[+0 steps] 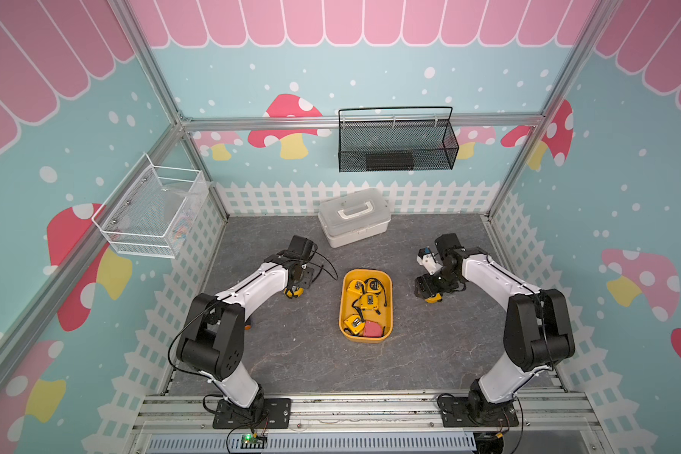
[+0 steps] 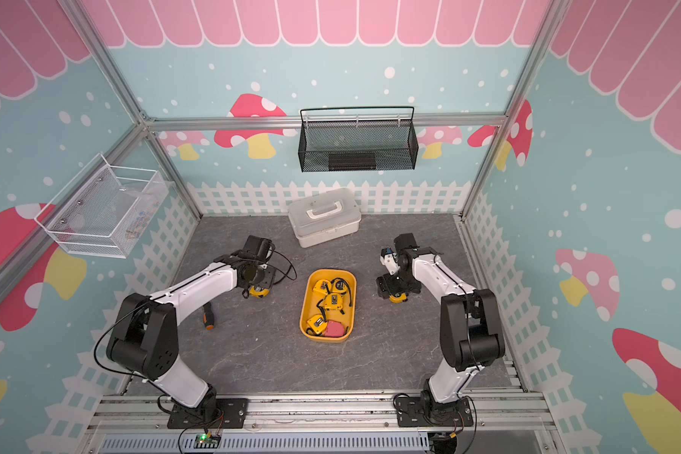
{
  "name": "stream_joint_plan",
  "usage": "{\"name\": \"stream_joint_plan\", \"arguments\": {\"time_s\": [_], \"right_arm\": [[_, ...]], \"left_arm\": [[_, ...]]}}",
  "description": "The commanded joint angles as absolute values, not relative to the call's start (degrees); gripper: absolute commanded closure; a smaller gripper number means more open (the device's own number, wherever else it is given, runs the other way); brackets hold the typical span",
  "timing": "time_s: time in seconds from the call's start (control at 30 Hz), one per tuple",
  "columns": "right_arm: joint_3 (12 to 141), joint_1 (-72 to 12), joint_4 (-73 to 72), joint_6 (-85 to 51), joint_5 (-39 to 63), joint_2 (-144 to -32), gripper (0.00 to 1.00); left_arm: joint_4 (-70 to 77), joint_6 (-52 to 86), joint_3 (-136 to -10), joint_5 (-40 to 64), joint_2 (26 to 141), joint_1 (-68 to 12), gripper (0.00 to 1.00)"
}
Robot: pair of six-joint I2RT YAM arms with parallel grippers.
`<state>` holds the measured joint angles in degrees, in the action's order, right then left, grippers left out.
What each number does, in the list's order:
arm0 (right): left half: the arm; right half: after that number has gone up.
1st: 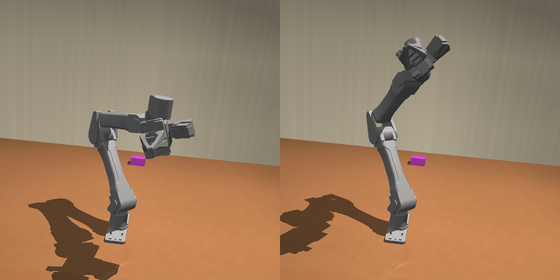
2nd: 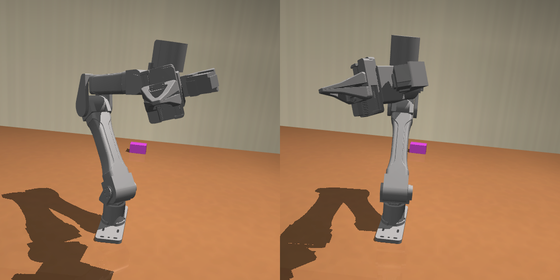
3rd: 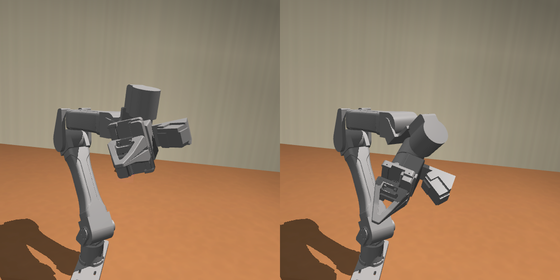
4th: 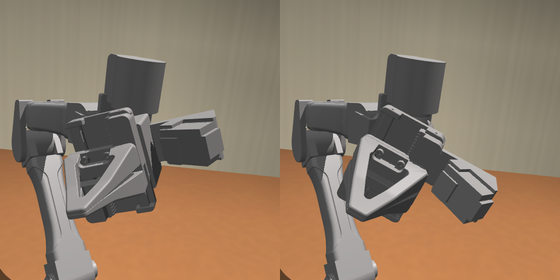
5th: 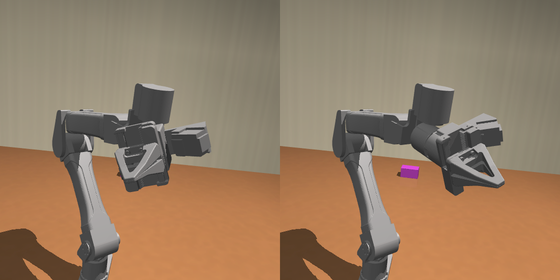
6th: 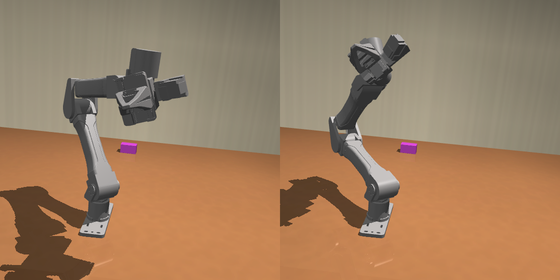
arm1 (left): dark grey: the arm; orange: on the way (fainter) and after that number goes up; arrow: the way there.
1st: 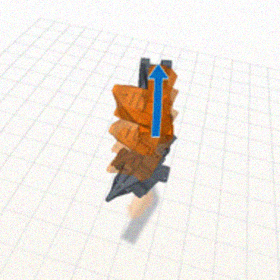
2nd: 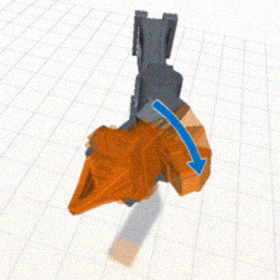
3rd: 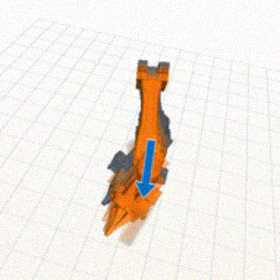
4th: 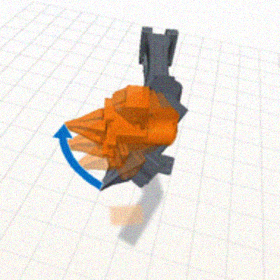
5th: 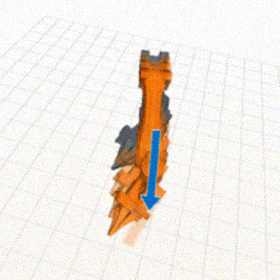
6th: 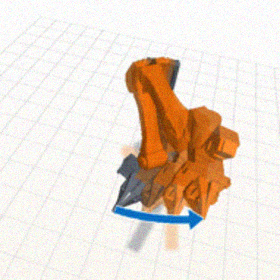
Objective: Take the tape measure out of the storage box
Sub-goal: Place the tape measure at the center of the board, then pick up the tape measure from the storage box.
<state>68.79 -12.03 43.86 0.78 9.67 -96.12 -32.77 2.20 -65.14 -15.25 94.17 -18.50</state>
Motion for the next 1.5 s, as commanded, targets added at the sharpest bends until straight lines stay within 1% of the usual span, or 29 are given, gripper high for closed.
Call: {"name": "stream_joint_plan", "arguments": {"time_s": [0.0,0.33,0.57,0.7,0.9,1.17,1.47], "right_arm": [[72.11,-16.38,46.13,0.51,8.7,-94.42,0.14],[79.31,-29.37,47.28,0.99,6.79,-97.82,0.16],[81.41,-35.98,46.47,9.08,5.17,-102.34,0.16],[80.77,-36.85,43.71,14.91,6.2,-103.68,0.15],[82.07,-37.58,41.66,17.95,7.98,-106.22,0.16],[84.21,-39.62,41.51,20.82,7.5,-111.44,0.17],[85.35,-40.19,41.49,20.53,6.34,-115.18,0.18]], "left_arm": [[-33.46,4.84,-64.1,-12.36,91.93,-19.02,0.33],[-32.55,11.0,-60.81,-8.86,88.27,-19.73,0.33],[-31.38,15.11,-57.03,-7.43,83.65,-18.56,0.32],[-30.66,16.92,-54.37,-6.47,80.79,-17.28,0.32],[-30.16,18.51,-50.6,-5.7,77.28,-15.96,0.31],[-29.44,19.81,-48.25,-5.33,73.32,-14.85,0.3],[-29.53,20.0,-47.9,-4.39,73.07,-14.52,0.29]]}}
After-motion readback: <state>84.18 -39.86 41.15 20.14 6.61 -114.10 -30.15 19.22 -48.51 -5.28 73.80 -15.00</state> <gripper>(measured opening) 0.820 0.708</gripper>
